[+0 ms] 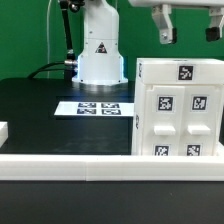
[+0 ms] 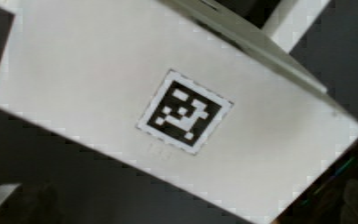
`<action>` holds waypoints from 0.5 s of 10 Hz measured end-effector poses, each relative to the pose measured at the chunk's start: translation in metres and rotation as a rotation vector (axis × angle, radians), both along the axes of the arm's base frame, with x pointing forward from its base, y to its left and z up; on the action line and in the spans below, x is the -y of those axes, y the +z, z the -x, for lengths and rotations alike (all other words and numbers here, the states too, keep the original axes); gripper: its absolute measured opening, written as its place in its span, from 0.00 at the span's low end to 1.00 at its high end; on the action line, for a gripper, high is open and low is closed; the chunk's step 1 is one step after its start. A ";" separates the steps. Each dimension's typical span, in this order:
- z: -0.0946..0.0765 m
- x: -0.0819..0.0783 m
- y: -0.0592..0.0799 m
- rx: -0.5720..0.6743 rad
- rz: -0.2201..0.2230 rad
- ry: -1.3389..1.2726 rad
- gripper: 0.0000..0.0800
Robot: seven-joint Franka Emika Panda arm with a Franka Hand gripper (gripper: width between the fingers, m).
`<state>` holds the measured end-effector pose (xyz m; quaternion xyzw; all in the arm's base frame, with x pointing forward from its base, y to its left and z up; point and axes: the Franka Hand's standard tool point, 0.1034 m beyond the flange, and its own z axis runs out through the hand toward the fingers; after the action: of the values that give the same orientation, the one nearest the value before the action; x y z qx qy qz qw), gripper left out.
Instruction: Assemble cabinet
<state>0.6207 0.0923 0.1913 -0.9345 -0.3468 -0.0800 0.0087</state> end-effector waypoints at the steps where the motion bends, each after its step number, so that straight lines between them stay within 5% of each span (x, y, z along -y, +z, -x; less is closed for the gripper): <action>1: 0.002 0.002 0.000 -0.007 0.023 0.103 1.00; 5: 0.004 0.011 -0.003 -0.010 0.068 0.325 1.00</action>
Offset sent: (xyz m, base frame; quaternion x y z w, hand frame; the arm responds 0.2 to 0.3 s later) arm 0.0000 0.0000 0.0000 0.0000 0.0000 -0.1296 0.9916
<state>0.6167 0.0816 0.1882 -0.8662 -0.4959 -0.0610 -0.0083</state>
